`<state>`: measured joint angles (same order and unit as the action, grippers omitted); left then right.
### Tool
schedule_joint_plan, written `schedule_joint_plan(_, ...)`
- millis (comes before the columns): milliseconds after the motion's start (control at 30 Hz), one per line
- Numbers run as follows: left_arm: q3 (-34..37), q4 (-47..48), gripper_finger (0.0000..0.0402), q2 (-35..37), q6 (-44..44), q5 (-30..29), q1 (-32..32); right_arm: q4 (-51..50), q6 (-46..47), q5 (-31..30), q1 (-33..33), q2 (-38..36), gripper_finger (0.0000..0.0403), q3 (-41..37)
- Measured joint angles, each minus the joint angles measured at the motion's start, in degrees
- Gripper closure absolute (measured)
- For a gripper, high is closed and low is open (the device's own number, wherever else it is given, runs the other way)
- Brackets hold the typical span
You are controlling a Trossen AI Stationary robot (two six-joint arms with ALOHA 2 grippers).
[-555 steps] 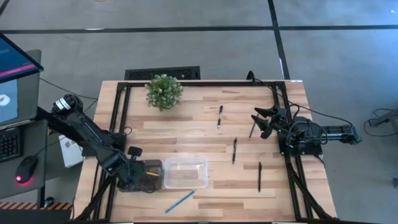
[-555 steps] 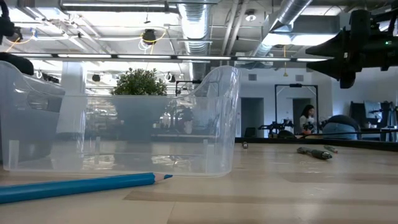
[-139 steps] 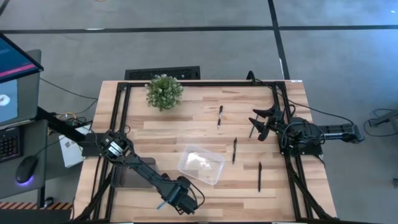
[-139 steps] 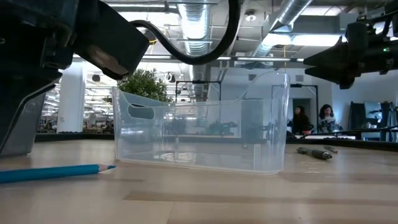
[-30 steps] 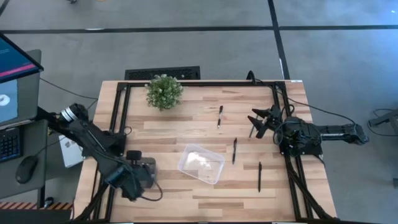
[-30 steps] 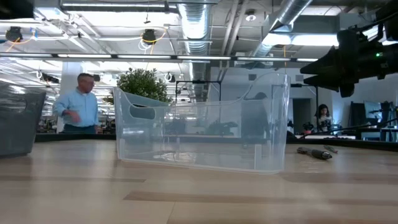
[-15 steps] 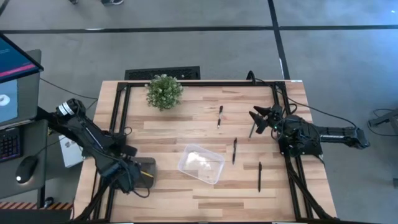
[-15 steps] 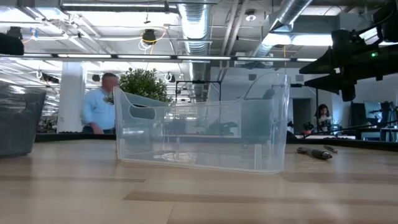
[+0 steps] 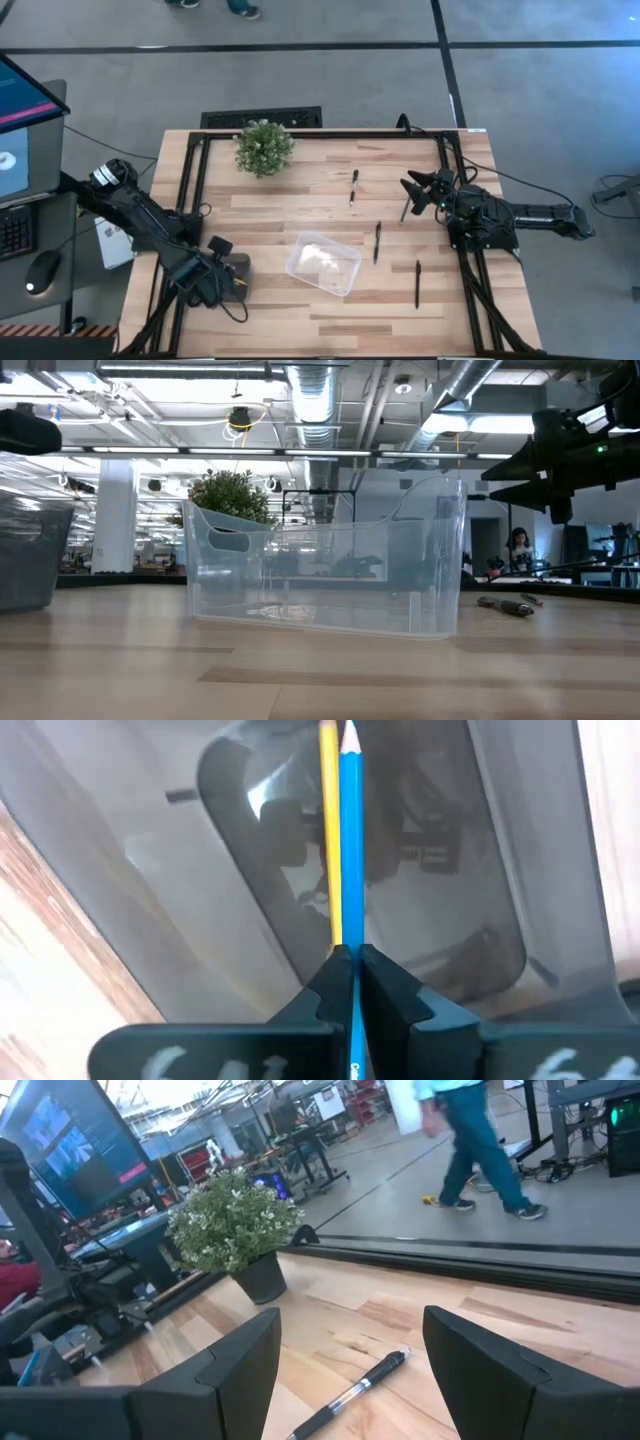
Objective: Sort pens & pencils
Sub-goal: Put the blue pencil into the black bin
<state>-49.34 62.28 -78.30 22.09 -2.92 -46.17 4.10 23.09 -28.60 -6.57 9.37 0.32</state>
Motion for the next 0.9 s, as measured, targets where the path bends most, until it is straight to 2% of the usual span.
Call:
schedule_joint_plan(433, 0.1, -4.7, 0.0401, -0.1, -3.8, -1.0, 4.3, 0.0, -0.1, 0.0, 0.2, 0.0, 0.0135, 0.0)
schedule_joint_plan(633, 4.6, -12.1, 0.0401, -0.1, -4.0, -1.0, 5.8, 0.0, -0.1, 0.0, 0.2, 0.0, 0.0135, 0.0)
schedule_joint_plan(900, 7.6, -14.1, 0.0401, -0.2, -2.3, 0.1, 7.2, 0.0, -0.1, 0.0, 0.2, 0.0, 0.0135, 0.0)
